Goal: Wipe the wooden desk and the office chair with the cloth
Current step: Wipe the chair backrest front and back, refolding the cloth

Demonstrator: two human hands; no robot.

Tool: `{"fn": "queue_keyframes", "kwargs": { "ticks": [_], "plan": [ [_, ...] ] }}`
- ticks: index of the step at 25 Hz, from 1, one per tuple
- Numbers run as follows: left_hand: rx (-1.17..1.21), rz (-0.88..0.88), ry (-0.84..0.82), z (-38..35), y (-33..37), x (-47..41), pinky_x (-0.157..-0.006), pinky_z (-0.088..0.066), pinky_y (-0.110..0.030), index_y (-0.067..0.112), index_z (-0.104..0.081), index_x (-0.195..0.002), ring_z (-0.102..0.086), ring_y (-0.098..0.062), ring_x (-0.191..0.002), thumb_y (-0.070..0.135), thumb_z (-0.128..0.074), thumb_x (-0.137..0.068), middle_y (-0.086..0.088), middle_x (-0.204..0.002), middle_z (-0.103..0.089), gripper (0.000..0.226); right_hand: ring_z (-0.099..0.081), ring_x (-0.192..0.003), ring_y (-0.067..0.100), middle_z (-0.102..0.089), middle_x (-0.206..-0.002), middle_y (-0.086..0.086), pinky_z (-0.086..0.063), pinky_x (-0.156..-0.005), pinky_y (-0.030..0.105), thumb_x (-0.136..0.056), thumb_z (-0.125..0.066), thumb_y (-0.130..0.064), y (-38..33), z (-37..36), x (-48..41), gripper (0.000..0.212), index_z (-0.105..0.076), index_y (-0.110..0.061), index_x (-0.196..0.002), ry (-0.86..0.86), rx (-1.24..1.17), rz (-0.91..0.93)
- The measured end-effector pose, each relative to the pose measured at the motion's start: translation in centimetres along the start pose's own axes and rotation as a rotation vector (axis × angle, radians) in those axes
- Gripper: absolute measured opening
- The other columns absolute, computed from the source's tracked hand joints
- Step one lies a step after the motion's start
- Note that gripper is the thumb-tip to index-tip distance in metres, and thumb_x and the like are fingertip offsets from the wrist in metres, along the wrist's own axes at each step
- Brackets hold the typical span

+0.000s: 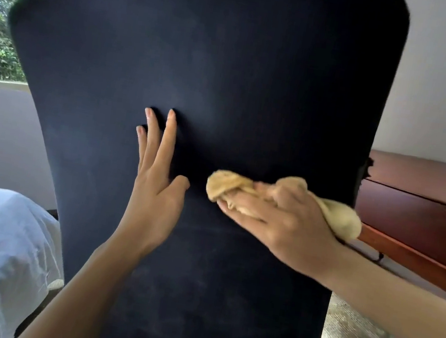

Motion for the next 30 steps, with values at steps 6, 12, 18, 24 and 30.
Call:
{"fn": "queue_keyframes", "kwargs": {
  "ticks": [6,12,18,24,30],
  "plan": [
    [-0.166,0.091,-0.028,-1.0,-3.5,4.9,-0.116,0.005,-0.041,0.061,0.005,-0.138,0.027,-0.006,-0.139,0.013,-0.034,-0.073,0.028,-0.149,0.026,0.09,-0.063,-0.092,0.008,-0.068,-0.108,-0.018,-0.047,-0.079,0.025,-0.099,-0.043,-0.012,-7.1,-2.4,8.9,0.034,-0.072,-0.028,-0.108,-0.306,-0.18,0.239],
    [-0.446,0.084,-0.113,-1.7,-6.0,7.4,-0.111,0.012,-0.043,0.05,0.017,-0.142,0.032,-0.007,-0.138,0.001,-0.044,-0.08,0.026,-0.148,0.032,0.1,-0.06,-0.096,0.012,-0.071,-0.097,-0.011,-0.048,-0.075,0.028,-0.099,-0.038,-0.006,-5.5,-1.5,8.6,0.042,-0.075,-0.027,-0.101,-0.245,-0.154,0.441],
    [-0.391,0.088,-0.134,-1.8,-6.8,7.6,-0.113,0.005,-0.043,0.049,0.016,-0.142,0.026,0.001,-0.138,-0.005,-0.042,-0.076,0.032,-0.149,0.023,0.103,-0.067,-0.084,0.024,-0.071,-0.106,-0.003,-0.054,-0.065,0.034,-0.091,-0.058,-0.003,1.9,-1.4,-2.1,0.033,-0.069,-0.023,-0.115,-0.011,-0.027,0.17],
    [-0.348,0.057,-0.149,-1.4,-7.2,7.5,-0.115,0.002,-0.04,0.049,0.014,-0.142,0.021,0.0,-0.141,0.007,-0.032,-0.07,0.032,-0.15,0.019,0.095,-0.063,-0.086,0.02,-0.067,-0.115,-0.009,-0.046,-0.076,0.034,-0.093,-0.06,-0.01,3.1,-2.3,-6.6,0.029,-0.069,-0.028,-0.115,0.191,0.071,-0.247],
    [-0.319,0.044,-0.157,-1.1,-8.2,7.6,-0.115,0.002,-0.039,0.047,0.011,-0.142,0.019,0.002,-0.141,0.003,-0.031,-0.065,0.033,-0.151,0.016,0.099,-0.053,-0.083,0.019,-0.069,-0.108,-0.009,-0.04,-0.065,0.037,-0.093,-0.056,-0.011,-6.8,-4.9,1.2,0.025,-0.072,-0.021,-0.109,0.015,-0.227,-0.207]
  ]
}}
Point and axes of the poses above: each hand's wrist, its own x-axis away from the middle knuckle, its own z-axis out of the back of the hand, y = z × x, the point moved 9 cm from there along -x, towards the middle knuckle
